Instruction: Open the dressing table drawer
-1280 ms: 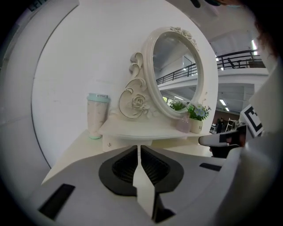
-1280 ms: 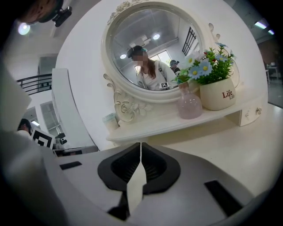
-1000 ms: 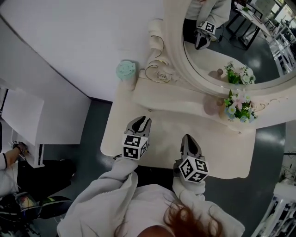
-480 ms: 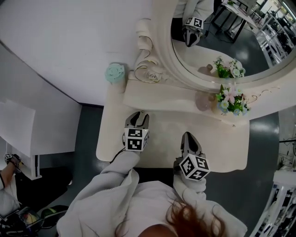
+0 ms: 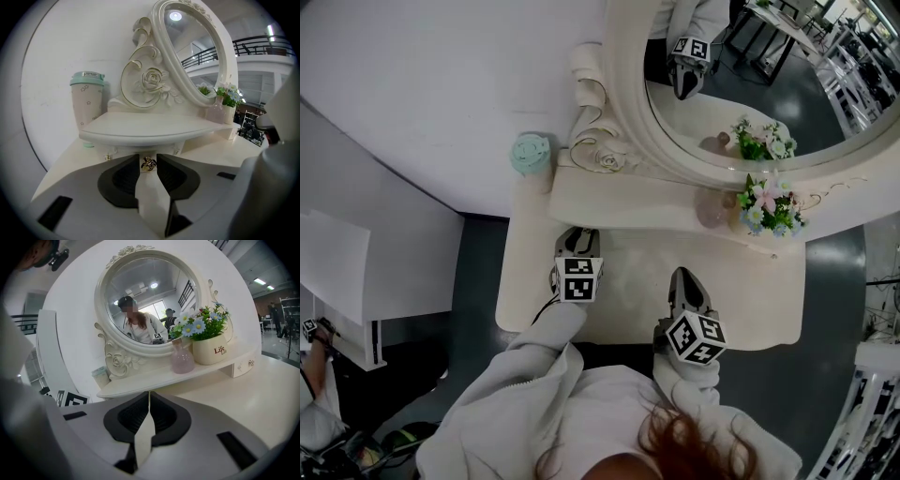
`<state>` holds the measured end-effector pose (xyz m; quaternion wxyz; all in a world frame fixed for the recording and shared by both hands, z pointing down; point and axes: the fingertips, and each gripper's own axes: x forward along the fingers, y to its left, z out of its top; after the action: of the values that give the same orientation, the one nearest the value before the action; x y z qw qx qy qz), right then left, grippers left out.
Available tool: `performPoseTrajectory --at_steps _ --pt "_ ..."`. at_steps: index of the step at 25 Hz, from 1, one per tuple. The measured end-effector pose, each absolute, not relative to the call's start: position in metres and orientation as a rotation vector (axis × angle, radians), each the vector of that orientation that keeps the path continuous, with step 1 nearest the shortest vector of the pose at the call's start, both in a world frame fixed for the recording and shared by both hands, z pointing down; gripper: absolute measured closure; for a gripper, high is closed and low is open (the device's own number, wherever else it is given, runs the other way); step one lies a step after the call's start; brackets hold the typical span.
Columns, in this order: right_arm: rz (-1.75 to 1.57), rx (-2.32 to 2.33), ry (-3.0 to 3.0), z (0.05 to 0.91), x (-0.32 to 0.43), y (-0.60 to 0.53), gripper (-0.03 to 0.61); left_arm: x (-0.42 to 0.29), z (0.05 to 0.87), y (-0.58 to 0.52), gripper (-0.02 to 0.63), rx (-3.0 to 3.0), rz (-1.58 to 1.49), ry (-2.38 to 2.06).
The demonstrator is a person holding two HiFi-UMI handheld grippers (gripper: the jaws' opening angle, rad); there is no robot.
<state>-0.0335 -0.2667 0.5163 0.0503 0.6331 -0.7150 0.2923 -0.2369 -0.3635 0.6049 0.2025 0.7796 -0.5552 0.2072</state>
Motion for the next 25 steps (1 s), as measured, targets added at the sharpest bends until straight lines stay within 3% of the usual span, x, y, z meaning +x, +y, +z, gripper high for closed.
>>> performPoseTrajectory --at_steps 25 --pt "0.898 1.886 -2.219 0.516 -0.05 -0.257 0.541 -0.236 0.608 -0.332 0.511 2.221 0.606 -1.498"
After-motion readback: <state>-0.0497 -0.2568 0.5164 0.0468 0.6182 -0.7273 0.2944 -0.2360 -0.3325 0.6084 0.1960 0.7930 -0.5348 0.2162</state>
